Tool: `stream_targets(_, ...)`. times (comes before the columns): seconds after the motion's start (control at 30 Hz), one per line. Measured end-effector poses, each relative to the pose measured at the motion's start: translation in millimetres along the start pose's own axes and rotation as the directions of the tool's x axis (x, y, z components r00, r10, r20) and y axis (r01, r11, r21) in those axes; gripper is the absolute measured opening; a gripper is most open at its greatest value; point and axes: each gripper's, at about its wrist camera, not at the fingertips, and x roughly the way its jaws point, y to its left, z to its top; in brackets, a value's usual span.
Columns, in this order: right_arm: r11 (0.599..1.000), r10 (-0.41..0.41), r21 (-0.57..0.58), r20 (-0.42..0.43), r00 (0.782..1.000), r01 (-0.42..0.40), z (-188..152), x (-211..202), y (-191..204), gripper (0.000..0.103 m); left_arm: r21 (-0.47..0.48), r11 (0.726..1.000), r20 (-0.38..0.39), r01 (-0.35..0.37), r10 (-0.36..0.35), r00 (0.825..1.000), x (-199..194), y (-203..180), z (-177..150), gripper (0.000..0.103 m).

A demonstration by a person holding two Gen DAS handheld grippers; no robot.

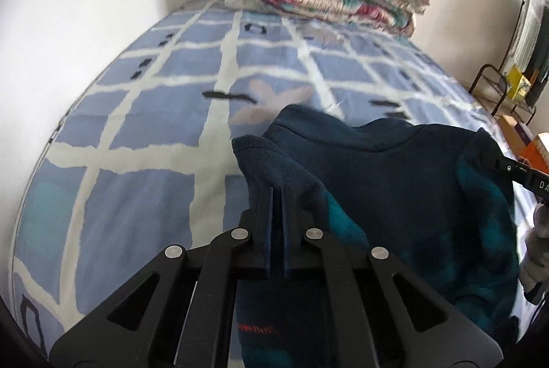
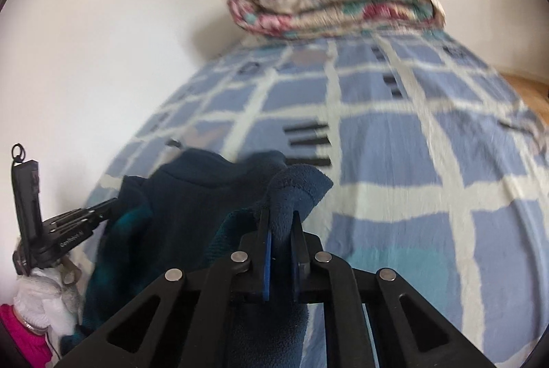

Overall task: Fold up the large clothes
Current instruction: 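Grasp the folded bundle edge with both tools and lift it up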

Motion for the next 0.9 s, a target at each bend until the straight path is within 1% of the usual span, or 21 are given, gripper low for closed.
stream_targets(0.1, 1.0, 0.011, -0.026, 0.017, 1.0, -0.011, 6, -21, 12, 0.006, -0.005, 1.0, 0.019, 0.029, -0.029, 0.999, -23, -6, 3, 0.002)
stream_targets(0.2, 0.998, 0.027, -0.05, 0.028, 0.999, -0.026, 9, -42, 24, 0.006, 0.02, 0.999, 0.04, 0.042, -0.043, 0.998, -49, -18, 5, 0.001)
stream_targets(0.3, 0.996, 0.057, -0.064, 0.04, 0.998, -0.054, 6, -67, 35, 0.006, 0.021, 0.997, 0.076, 0.075, -0.076, 0.994, -82, -25, 2, 0.001)
stream_targets(0.4, 0.993, 0.088, -0.08, 0.052, 0.995, -0.083, -2, -92, 48, 0.006, 0.018, 0.996, 0.099, 0.085, -0.087, 0.991, -112, -26, -7, 0.001)
stream_targets(0.57, 0.987, 0.121, -0.117, 0.055, 0.991, -0.114, -30, -135, 71, 0.005, 0.022, 0.993, 0.125, 0.115, -0.117, 0.985, -161, -28, -36, 0.001)
stream_targets(0.7, 0.979, 0.122, -0.17, 0.041, 0.992, -0.113, -61, -167, 90, 0.005, 0.011, 0.991, 0.138, 0.132, -0.132, 0.982, -200, -25, -69, 0.001)
stream_targets(0.8, 0.973, 0.121, -0.203, 0.029, 0.992, -0.112, -85, -190, 97, 0.005, 0.023, 0.993, 0.129, 0.117, -0.119, 0.984, -221, -25, -94, 0.001)
stream_targets(0.9, 0.969, 0.102, -0.226, 0.009, 0.995, -0.098, -115, -209, 100, 0.005, 0.04, 0.994, 0.113, 0.099, -0.103, 0.988, -241, -25, -120, 0.001)
